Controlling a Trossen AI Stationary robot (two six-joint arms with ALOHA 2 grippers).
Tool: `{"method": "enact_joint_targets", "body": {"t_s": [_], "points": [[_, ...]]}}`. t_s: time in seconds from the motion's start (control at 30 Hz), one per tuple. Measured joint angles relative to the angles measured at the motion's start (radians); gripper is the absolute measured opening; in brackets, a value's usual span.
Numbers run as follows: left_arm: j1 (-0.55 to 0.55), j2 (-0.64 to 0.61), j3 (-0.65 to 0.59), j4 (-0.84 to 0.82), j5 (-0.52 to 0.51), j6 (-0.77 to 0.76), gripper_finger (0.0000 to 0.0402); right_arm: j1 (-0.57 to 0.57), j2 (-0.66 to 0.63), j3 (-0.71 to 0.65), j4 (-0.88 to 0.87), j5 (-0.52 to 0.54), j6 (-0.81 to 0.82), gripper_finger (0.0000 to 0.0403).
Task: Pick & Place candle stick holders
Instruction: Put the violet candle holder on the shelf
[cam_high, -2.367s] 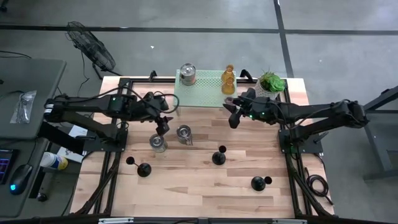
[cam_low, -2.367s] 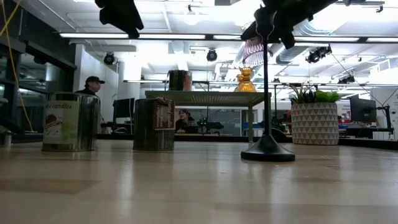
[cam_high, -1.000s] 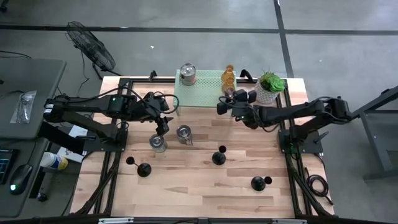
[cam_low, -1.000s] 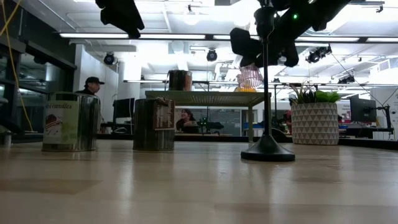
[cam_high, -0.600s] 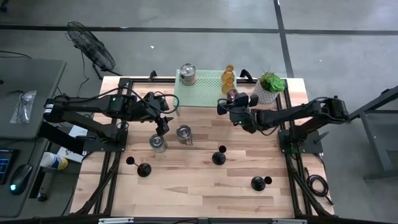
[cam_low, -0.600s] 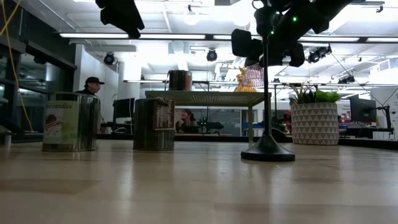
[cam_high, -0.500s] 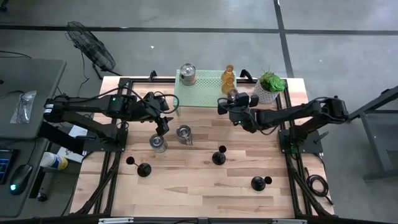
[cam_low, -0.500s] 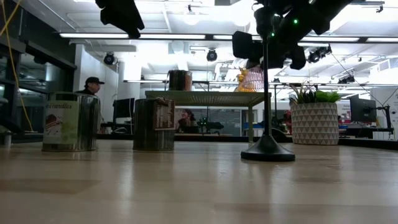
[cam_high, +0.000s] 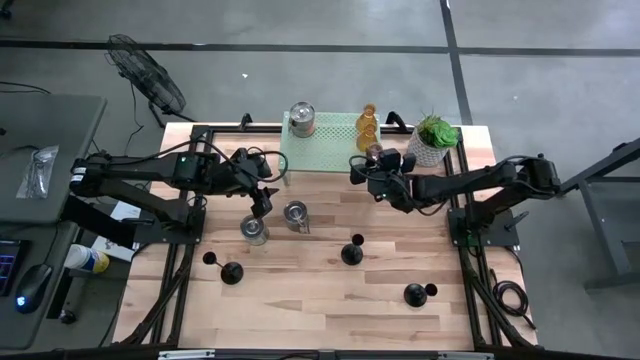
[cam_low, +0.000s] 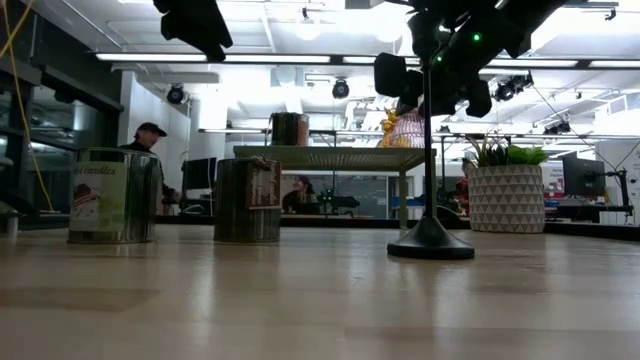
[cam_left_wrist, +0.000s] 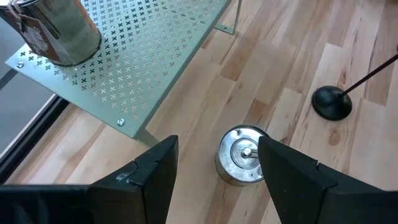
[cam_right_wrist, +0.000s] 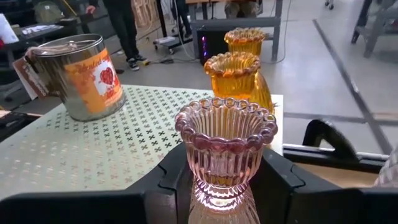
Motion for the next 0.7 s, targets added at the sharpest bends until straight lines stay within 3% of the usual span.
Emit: {"method": "enact_joint_targets", "body": {"t_s": [0.7], "points": [[0.0, 0.0, 0.0, 0.0, 0.0, -0.003, 0.0216, -0.051, 0.0, 0.0, 0.003, -0.072, -0.029, 0.0114]]}}
